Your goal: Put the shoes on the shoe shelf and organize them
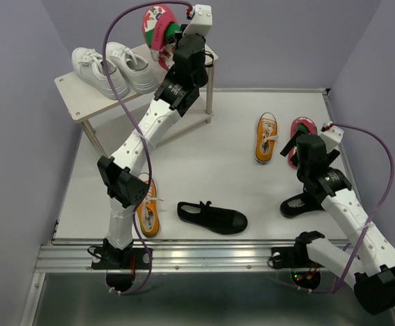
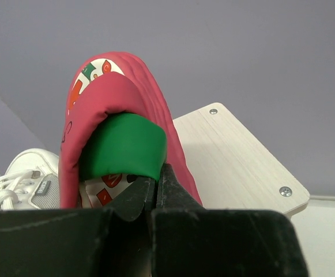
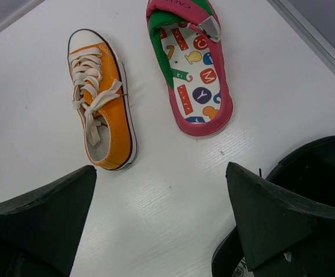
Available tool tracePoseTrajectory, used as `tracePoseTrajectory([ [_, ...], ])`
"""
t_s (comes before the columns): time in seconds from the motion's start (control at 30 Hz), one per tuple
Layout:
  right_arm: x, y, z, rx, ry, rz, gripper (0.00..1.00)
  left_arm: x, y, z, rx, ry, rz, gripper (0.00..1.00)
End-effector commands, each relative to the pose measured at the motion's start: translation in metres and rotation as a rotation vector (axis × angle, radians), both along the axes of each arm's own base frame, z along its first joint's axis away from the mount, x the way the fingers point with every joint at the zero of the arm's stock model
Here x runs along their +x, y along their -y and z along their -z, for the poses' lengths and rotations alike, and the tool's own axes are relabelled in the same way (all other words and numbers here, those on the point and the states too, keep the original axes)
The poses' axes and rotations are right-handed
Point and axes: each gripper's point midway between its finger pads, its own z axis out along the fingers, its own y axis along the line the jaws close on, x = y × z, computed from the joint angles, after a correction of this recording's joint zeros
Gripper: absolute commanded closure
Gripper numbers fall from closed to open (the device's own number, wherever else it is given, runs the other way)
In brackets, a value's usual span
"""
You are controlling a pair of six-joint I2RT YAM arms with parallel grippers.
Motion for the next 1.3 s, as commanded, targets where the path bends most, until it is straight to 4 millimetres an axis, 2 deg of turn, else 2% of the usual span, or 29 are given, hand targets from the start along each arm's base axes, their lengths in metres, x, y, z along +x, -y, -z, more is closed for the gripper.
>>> tracePoseTrajectory([
  [0.0,0.003,0.0,-0.011,0.007,0.048,-0.001,0.0,-0.007,-0.017,-0.037,-0.049,0.11,-0.012,1.0],
  [0.2,0.003,0.0,-0.01,0.008,0.048,0.0,0.0,0.002,-0.023,-0.022,-0.027,0.081,-0.04,1.0],
  [0.67,0.003,-0.001,-0.009,0.012,0.047,0.0,0.0,0.007,-0.031,-0.004,-0.004,0.036,-0.108,1.0],
  [0.7,0.003,0.0,-0.009,0.012,0.045,0.0,0.0,0.008,-0.032,-0.002,-0.004,0.033,-0.117,0.94],
  [0.77,0.003,0.0,-0.009,0.012,0.047,0.0,0.0,0.011,-0.032,0.003,0.005,0.021,-0.124,0.75],
  [0.8,0.002,-0.001,-0.008,0.013,0.045,-0.002,0.0,0.011,-0.031,0.004,0.007,0.017,-0.124,0.58],
  [0.87,0.002,-0.001,-0.008,0.016,0.047,-0.003,0.0,0.014,-0.031,0.007,0.015,0.007,-0.122,0.45],
  [0.97,0.001,-0.001,-0.009,0.019,0.05,-0.004,0.0,0.015,-0.028,0.005,0.008,0.01,-0.111,0.36],
  [1.0,0.002,-0.001,-0.01,0.018,0.052,-0.002,0.0,0.014,-0.029,0.003,0.006,0.013,-0.106,0.28],
  [1.07,0.001,-0.001,-0.01,0.018,0.05,-0.002,0.0,0.012,-0.028,-0.003,-0.006,0.02,-0.088,0.2],
  [1.27,0.002,-0.002,-0.01,0.023,0.047,-0.008,0.0,-0.01,-0.02,-0.038,-0.068,0.083,-0.019,0.17],
])
